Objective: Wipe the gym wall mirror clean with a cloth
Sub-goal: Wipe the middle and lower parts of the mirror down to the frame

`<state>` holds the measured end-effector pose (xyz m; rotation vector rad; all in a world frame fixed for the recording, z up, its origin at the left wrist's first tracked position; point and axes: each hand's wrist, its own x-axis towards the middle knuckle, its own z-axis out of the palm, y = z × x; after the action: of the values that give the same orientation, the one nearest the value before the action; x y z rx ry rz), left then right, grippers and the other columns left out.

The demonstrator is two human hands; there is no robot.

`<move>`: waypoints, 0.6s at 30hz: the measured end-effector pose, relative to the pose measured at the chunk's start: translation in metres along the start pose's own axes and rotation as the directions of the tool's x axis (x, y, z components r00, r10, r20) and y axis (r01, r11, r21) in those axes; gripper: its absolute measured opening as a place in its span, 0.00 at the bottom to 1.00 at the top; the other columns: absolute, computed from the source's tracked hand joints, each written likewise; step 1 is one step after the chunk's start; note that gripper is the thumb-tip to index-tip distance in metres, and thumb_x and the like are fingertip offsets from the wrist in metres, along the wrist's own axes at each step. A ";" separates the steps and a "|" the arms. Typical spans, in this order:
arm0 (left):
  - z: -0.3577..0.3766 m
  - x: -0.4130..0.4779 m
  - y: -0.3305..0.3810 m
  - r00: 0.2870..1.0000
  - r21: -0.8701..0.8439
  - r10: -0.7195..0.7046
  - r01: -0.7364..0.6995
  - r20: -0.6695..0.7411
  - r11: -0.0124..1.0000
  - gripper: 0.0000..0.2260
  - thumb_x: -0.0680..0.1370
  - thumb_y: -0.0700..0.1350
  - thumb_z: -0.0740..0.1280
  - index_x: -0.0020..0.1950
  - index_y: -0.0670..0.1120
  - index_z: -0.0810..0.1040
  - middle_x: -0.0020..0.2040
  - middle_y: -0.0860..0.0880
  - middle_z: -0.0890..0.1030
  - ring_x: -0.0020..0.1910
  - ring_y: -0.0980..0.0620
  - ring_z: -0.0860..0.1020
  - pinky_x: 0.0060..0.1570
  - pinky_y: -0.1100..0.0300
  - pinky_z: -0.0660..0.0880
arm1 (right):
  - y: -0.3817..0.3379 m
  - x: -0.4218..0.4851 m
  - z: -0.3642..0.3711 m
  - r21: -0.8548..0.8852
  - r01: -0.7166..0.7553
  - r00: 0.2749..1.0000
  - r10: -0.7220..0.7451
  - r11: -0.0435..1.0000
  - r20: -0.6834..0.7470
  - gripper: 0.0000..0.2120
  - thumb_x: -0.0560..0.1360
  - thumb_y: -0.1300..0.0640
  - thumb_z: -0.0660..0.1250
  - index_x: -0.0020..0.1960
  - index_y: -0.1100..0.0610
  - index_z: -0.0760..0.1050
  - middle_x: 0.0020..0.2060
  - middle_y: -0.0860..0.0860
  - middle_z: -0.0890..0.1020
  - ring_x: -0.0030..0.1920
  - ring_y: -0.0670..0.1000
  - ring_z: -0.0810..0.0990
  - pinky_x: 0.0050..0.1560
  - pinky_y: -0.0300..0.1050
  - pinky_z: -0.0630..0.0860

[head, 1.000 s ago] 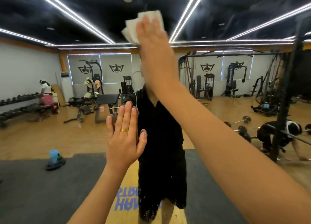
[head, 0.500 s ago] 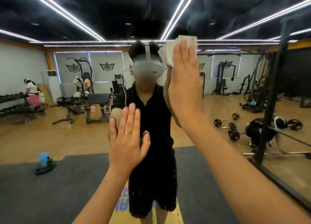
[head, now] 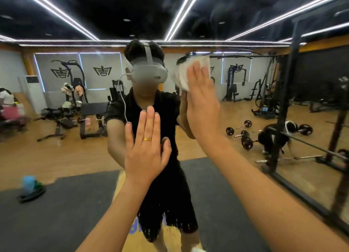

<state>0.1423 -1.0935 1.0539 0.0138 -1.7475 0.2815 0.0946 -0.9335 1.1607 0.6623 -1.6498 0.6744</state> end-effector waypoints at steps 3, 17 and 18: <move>0.000 -0.001 0.002 1.000 -0.019 -0.001 0.001 0.004 1.000 0.31 0.84 0.52 0.58 0.84 0.39 0.55 0.83 0.40 0.57 0.83 0.42 0.56 0.80 0.38 0.51 | 0.015 -0.016 -0.002 -0.029 0.104 0.994 -0.103 0.994 0.043 0.27 0.83 0.65 0.60 0.81 0.61 0.61 0.81 0.56 0.62 0.82 0.51 0.51 0.76 0.61 0.68; -0.001 0.000 0.003 0.999 -0.012 -0.010 0.009 -0.032 1.000 0.30 0.84 0.52 0.58 0.83 0.39 0.59 0.83 0.40 0.59 0.83 0.43 0.57 0.81 0.40 0.49 | 0.012 -0.035 0.005 0.040 0.076 0.997 -0.075 0.996 -0.013 0.26 0.83 0.65 0.59 0.81 0.62 0.62 0.81 0.57 0.63 0.82 0.54 0.54 0.78 0.63 0.63; -0.001 0.000 0.003 0.999 -0.014 -0.011 0.011 -0.030 1.000 0.30 0.84 0.52 0.58 0.83 0.39 0.59 0.83 0.40 0.59 0.83 0.43 0.57 0.81 0.39 0.50 | 0.018 -0.031 0.004 0.036 0.106 0.994 -0.105 0.994 -0.009 0.26 0.83 0.65 0.59 0.80 0.62 0.62 0.80 0.57 0.64 0.82 0.55 0.56 0.77 0.63 0.63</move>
<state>0.1424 -1.0904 1.0533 0.0092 -1.7190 0.2605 0.0843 -0.9226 1.1277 0.7671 -1.5872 0.6313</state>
